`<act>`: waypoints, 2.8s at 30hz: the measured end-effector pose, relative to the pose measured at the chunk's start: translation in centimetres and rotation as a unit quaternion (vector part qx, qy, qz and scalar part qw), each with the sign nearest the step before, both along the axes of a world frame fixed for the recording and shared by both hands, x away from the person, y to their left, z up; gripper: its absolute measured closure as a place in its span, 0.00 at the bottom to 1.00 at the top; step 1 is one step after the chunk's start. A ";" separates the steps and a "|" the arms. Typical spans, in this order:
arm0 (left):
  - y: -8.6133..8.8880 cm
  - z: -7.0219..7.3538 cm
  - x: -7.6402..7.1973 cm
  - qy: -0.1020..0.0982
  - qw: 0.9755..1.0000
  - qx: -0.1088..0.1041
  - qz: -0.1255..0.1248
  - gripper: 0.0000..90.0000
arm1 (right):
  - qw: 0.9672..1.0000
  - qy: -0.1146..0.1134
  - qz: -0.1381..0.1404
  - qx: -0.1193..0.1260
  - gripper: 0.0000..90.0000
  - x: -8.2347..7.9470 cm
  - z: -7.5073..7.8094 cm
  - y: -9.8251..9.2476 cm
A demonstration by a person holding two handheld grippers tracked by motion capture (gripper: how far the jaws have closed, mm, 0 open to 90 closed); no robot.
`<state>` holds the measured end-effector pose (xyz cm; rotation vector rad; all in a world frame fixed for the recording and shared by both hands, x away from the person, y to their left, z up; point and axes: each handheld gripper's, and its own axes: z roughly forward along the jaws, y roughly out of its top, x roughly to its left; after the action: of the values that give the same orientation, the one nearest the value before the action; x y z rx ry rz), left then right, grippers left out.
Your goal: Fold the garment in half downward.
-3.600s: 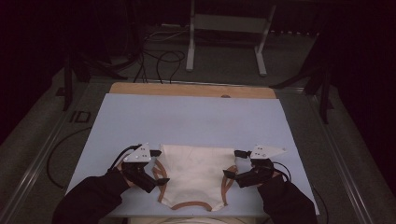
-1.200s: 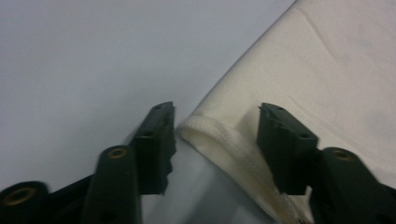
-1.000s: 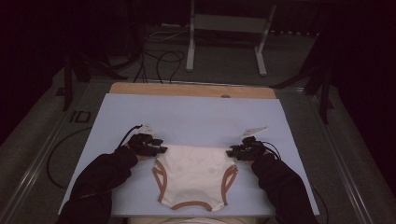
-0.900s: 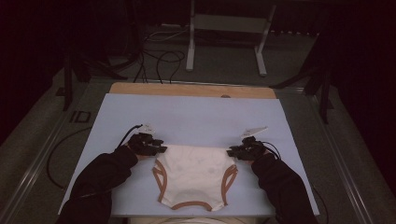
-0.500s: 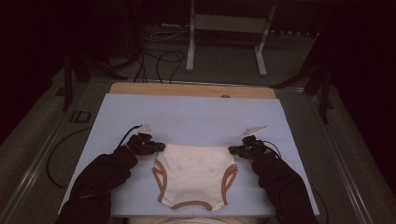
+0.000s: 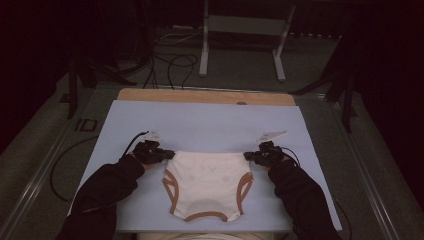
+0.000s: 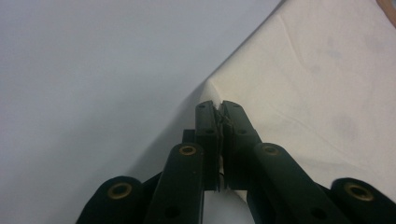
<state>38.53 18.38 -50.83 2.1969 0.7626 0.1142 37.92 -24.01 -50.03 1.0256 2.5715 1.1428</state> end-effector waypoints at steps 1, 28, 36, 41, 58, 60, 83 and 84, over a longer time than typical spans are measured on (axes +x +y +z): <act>0.1 0.1 0.0 -0.003 1.000 0.000 0.000 0.97 | 1.000 0.000 -0.002 0.000 0.99 0.1 0.1 0.0; 0.8 0.4 2.4 -0.039 0.999 0.006 0.036 0.97 | 0.999 -0.011 -0.034 0.000 0.99 3.5 0.7 1.5; 0.8 0.3 3.3 -0.041 0.998 0.008 0.046 0.97 | 0.999 -0.012 -0.045 0.000 0.99 4.4 0.6 1.7; 0.8 0.1 3.8 -0.043 0.998 0.012 0.048 0.97 | 0.999 -0.015 -0.049 0.001 0.99 4.9 0.7 1.8; 0.0 -0.6 5.3 -0.047 0.996 0.025 0.067 0.97 | 0.998 -0.011 -0.068 -0.009 0.99 6.3 0.4 2.0; -0.1 -0.7 5.4 -0.048 0.996 0.029 0.068 0.97 | 0.998 -0.009 -0.069 -0.009 0.99 6.5 0.3 2.0; -0.8 -0.6 5.7 -0.047 0.995 0.045 0.082 0.90 | 0.997 -0.006 -0.074 -0.012 0.95 7.0 -0.1 2.1; -0.8 -0.6 5.7 -0.046 0.995 0.045 0.082 0.88 | 0.997 -0.002 -0.075 -0.009 0.91 7.0 -0.1 2.1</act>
<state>44.22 17.61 -51.43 2.1933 0.9014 0.3358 44.92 -21.89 -50.10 1.1877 2.4484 1.0814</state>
